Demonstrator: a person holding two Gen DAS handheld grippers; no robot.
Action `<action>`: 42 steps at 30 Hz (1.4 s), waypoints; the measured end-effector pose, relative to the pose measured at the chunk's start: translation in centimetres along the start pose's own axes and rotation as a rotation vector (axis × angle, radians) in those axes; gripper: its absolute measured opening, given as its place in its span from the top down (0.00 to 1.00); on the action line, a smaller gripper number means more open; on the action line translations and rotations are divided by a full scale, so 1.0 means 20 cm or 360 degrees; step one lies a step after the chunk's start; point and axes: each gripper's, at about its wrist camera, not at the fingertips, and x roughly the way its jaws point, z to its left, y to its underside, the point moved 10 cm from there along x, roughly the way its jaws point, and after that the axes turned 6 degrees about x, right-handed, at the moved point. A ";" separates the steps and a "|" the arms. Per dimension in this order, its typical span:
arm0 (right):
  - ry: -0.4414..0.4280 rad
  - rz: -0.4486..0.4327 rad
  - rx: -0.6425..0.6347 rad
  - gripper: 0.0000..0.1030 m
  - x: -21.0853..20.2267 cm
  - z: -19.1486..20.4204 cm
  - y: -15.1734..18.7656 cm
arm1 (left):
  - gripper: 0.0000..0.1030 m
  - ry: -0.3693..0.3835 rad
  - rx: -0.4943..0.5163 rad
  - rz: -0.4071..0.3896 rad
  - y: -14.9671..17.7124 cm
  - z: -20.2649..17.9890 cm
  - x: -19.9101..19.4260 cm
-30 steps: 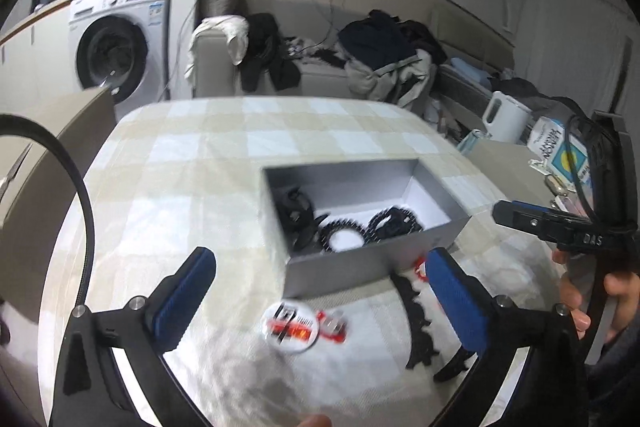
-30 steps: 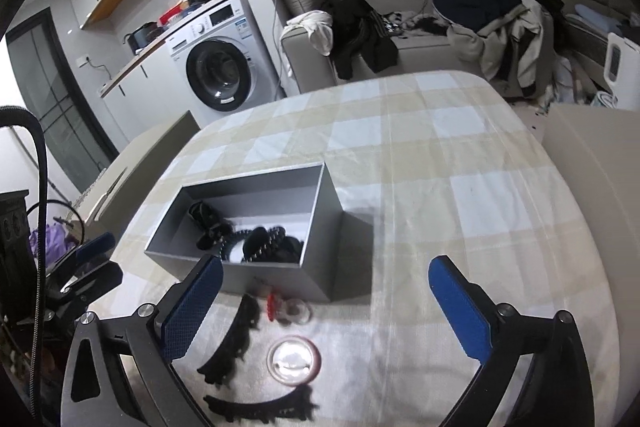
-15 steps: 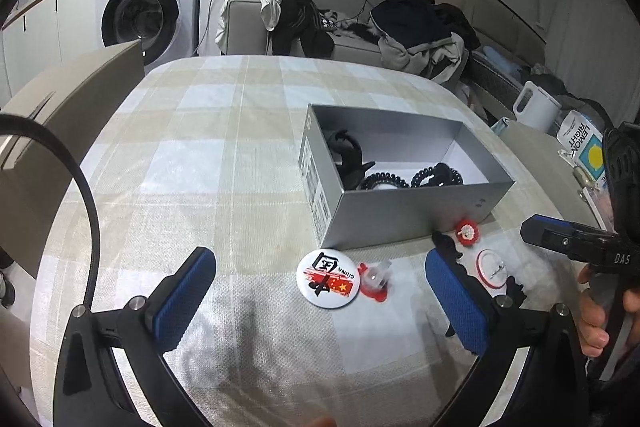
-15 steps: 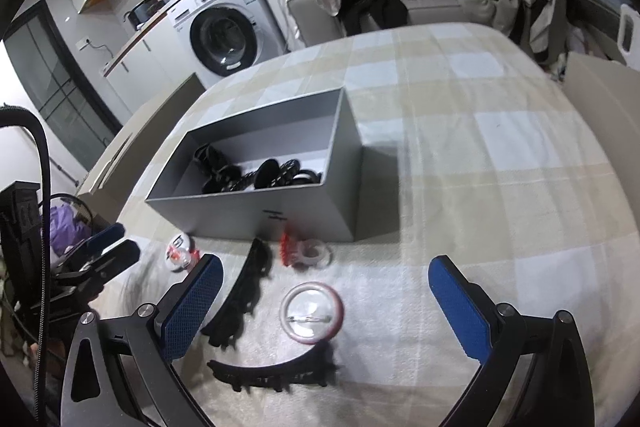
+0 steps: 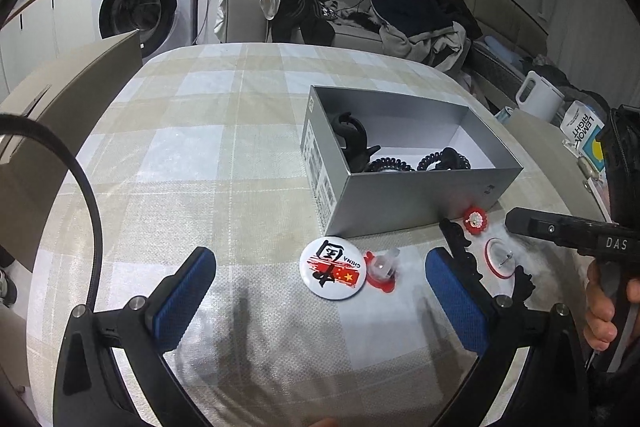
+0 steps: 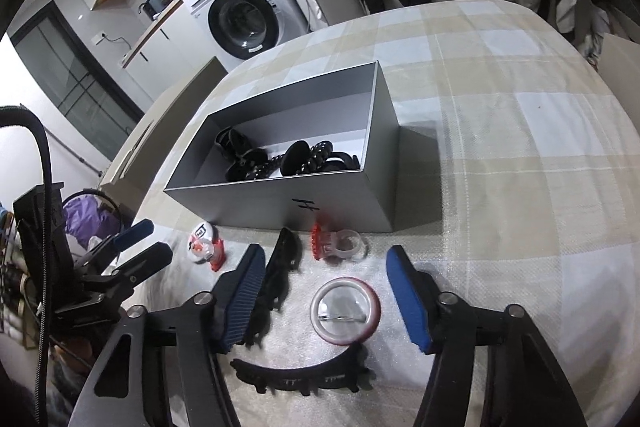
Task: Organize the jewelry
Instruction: 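Grasp the white CHINA badge with the left tool while the right tool grasps a red clip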
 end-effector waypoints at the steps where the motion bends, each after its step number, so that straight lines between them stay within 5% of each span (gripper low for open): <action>1: 0.0005 0.0003 0.0006 0.47 0.00 0.00 0.00 | 0.01 -0.0006 0.0004 -0.0002 0.00 0.00 0.00; 19: 0.0214 0.0062 -0.0133 0.59 0.12 0.01 0.01 | 0.01 -0.0112 -0.0021 0.0038 0.01 0.12 0.01; 23: 0.0242 0.0075 -0.0140 0.73 0.14 0.00 0.02 | 0.01 -0.0131 0.0024 0.0087 0.04 0.11 0.03; 42: 0.0132 0.0020 -0.0059 0.73 0.03 0.02 0.03 | 0.01 -0.0175 0.0122 0.0245 0.10 0.09 0.10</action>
